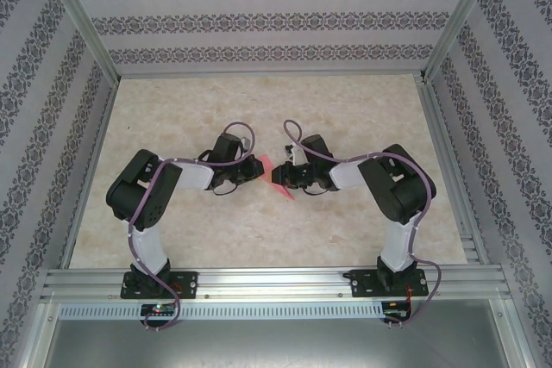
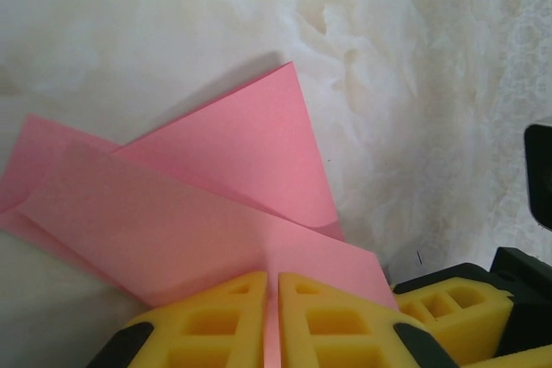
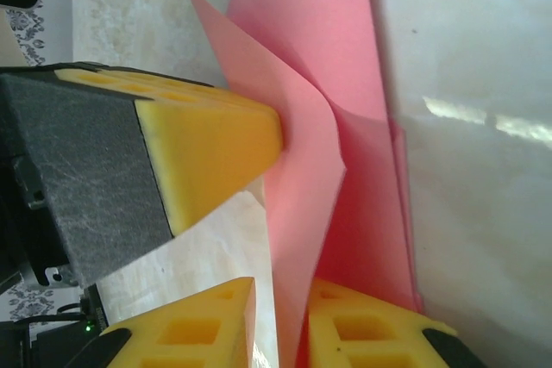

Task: Fold a paper plane with a square sheet of paper (pick it up from the middle)

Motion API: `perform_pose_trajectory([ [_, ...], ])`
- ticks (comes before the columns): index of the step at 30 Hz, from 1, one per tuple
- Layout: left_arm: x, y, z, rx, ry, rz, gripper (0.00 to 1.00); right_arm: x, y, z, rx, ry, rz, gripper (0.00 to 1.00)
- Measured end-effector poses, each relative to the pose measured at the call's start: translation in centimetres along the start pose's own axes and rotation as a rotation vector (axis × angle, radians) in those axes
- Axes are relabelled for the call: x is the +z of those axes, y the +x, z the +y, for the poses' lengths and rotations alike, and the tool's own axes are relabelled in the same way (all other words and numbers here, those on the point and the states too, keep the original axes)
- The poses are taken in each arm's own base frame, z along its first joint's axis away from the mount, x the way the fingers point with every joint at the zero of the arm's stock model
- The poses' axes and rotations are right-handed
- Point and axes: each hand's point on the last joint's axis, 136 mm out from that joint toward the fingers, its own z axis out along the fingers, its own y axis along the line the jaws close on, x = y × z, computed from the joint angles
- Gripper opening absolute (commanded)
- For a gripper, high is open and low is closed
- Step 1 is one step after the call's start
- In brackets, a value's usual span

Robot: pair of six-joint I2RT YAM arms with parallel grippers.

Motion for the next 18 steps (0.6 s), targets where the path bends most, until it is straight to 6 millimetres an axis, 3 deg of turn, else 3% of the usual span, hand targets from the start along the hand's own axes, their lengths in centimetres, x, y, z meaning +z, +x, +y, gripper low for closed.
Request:
perform_pose_trajectory([
  [11, 0.1, 0.1, -0.2, -0.005, 0.001, 0.017, 0.16, -0.5, 1.4, -1.0, 0.014, 0.028, 0.028, 0.07],
  [18, -0.1, 0.0, -0.9, 0.011, 0.026, 0.023, 0.29, -0.8, 1.3, -1.2, 0.037, 0.007, 0.001, 0.03],
])
